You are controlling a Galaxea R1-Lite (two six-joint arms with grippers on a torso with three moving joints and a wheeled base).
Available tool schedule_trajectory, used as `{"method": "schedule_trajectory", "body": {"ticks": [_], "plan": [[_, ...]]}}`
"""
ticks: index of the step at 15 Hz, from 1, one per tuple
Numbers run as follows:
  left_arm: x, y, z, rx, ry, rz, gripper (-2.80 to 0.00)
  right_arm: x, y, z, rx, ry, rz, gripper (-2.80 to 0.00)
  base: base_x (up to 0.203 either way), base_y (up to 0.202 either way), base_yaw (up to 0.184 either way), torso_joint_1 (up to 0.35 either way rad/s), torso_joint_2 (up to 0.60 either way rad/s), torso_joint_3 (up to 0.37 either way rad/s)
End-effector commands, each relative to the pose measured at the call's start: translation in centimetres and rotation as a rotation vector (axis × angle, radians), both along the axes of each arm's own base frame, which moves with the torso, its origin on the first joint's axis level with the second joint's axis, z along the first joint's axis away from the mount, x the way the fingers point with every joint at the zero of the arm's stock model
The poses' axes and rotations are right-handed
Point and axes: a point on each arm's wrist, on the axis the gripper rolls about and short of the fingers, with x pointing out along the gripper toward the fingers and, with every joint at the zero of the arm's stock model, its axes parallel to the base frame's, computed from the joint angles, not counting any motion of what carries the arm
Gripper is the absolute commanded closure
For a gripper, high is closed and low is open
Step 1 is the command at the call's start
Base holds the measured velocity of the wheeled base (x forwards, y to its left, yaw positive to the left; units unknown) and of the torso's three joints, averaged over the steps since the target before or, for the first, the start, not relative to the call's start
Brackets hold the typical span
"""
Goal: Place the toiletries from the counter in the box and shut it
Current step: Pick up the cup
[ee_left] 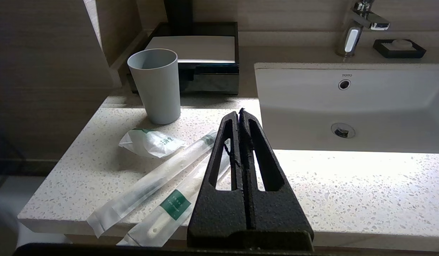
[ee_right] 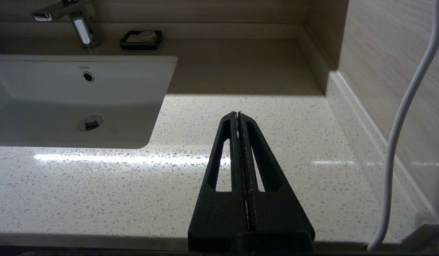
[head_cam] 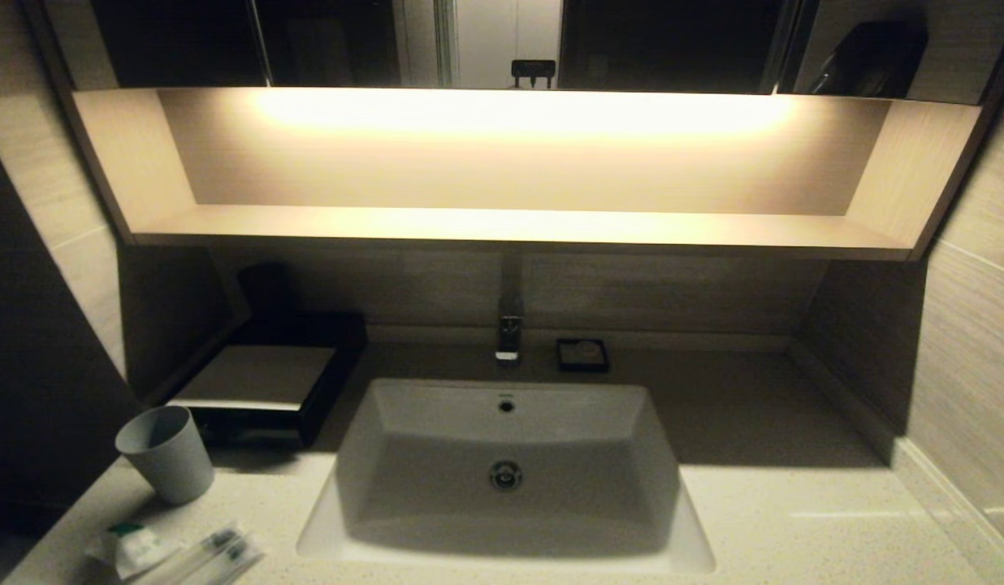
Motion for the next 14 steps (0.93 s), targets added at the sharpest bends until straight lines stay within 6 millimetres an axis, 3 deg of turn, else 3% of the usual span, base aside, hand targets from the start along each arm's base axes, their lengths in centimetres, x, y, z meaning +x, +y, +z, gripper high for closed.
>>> {"method": "schedule_trajectory", "body": {"ticks": [1,14], "plan": [[0.00,0.00,0.00,0.000,0.000,0.000,0.00,0.00,0.00,-0.01,0.000,0.000,0.000,0.00,0.000,0.000,0.000,0.000,0.00,0.000],[-0.01,0.00,0.03,0.014,-0.002,0.000,0.00,0.00,0.00,-0.01,0.000,0.000,0.000,0.00,0.000,0.000,0.000,0.000,0.00,0.000]]}}
